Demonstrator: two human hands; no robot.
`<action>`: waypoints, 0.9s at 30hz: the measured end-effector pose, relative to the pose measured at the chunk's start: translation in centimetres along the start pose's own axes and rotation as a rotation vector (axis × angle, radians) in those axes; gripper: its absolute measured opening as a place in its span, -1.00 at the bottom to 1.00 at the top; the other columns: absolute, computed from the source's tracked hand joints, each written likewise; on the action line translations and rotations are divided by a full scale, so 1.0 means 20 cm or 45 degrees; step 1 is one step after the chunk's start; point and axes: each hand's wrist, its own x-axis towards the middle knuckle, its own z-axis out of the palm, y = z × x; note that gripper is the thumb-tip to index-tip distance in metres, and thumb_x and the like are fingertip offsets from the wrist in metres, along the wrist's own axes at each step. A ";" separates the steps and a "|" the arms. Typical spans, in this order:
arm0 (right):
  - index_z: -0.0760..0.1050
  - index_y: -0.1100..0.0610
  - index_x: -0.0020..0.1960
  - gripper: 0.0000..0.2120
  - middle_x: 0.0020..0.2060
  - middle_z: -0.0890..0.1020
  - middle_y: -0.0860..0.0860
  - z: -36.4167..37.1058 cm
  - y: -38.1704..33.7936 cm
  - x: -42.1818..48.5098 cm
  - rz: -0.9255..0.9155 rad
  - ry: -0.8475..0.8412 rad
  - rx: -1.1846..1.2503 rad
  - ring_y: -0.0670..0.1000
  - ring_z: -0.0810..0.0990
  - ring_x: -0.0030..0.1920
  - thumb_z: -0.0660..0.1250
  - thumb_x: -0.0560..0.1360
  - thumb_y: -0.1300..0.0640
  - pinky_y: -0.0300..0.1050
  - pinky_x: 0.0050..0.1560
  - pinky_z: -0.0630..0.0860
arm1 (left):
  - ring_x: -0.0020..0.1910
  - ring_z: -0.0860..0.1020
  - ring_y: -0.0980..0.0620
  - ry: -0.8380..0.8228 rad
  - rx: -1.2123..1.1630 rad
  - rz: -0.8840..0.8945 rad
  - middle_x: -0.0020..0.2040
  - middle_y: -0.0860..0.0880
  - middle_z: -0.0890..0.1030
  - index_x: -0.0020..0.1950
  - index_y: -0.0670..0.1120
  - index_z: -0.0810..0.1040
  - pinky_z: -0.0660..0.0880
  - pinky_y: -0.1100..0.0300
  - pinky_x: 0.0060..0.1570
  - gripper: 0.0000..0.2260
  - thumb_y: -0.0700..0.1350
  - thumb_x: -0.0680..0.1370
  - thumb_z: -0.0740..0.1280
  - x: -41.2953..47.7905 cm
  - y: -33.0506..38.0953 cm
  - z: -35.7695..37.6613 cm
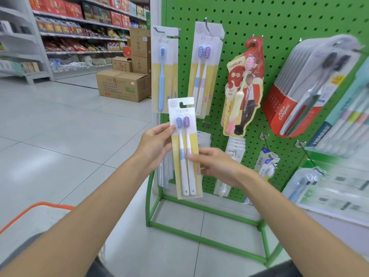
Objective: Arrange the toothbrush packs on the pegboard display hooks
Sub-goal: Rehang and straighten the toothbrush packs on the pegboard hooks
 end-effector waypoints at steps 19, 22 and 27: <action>0.05 -0.37 0.50 -0.30 0.44 0.38 -0.14 0.10 0.16 -0.04 -0.207 0.020 -0.759 -0.09 0.36 0.41 0.20 0.52 0.17 -0.06 0.41 0.33 | 0.05 0.56 0.13 0.071 0.556 0.134 0.11 0.00 0.52 0.43 -0.05 0.27 0.63 0.09 0.00 -0.52 0.02 0.58 0.35 0.01 0.00 -0.03; -0.13 -0.29 0.56 -0.24 0.53 0.20 -0.15 0.14 0.17 -0.04 -0.177 0.003 -0.678 -0.11 0.28 0.45 0.25 0.58 0.09 -0.05 0.48 0.24 | 0.10 0.58 0.04 0.085 0.518 0.098 0.16 -0.10 0.54 0.47 -0.11 0.28 0.65 0.12 -0.10 -0.51 -0.11 0.59 0.35 0.03 0.00 -0.05; -0.25 -0.24 0.56 0.15 0.22 0.52 -0.12 0.11 0.17 -0.02 -0.035 0.049 -0.418 -0.26 0.59 0.02 0.57 0.35 -0.04 -0.21 0.16 0.50 | 0.03 0.64 -0.04 0.127 0.420 0.112 0.19 -0.10 0.60 0.41 -0.07 0.33 0.64 0.05 -0.09 -0.65 -0.30 0.65 0.20 0.02 0.02 -0.06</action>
